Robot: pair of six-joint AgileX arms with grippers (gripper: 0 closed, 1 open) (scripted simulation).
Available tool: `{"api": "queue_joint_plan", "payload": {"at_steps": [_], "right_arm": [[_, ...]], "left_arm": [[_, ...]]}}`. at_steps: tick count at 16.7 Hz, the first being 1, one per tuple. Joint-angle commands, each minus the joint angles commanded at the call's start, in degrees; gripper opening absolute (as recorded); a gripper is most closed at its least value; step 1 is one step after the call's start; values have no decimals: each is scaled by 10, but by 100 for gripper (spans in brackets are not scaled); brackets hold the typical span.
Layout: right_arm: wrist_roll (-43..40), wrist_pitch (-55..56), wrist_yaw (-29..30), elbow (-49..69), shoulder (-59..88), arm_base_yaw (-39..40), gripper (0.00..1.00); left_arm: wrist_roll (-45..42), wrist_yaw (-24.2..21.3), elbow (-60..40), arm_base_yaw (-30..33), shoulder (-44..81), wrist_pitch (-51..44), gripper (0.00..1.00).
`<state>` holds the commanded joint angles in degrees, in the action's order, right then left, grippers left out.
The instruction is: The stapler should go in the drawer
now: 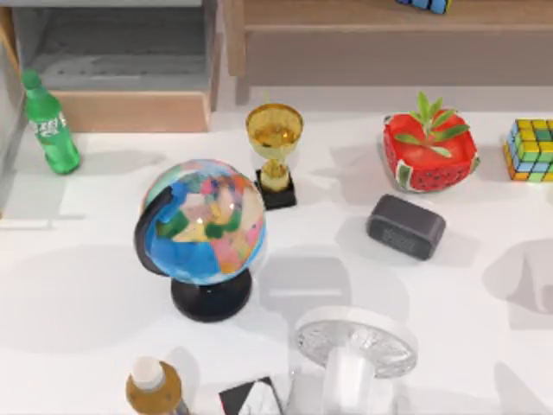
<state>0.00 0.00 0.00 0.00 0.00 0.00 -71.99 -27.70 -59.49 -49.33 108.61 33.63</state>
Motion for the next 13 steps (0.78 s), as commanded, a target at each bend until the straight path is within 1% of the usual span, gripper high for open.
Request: {"api": "queue_joint_plan", "payload": {"at_steps": [3,7,10,13], "right_arm": [[0,0,0,0,0,0,100],[0,0,0,0,0,0,100],[0,0,0,0,0,0,100],[0,0,0,0,0,0,100]], "left_arm": [[-67,-44,121,-10,7,180,100],[-136,-101,247,18,27,379,100],[-171,-136,309,52,43,483,100],[-189,-156,340,77,53,539,100]]}}
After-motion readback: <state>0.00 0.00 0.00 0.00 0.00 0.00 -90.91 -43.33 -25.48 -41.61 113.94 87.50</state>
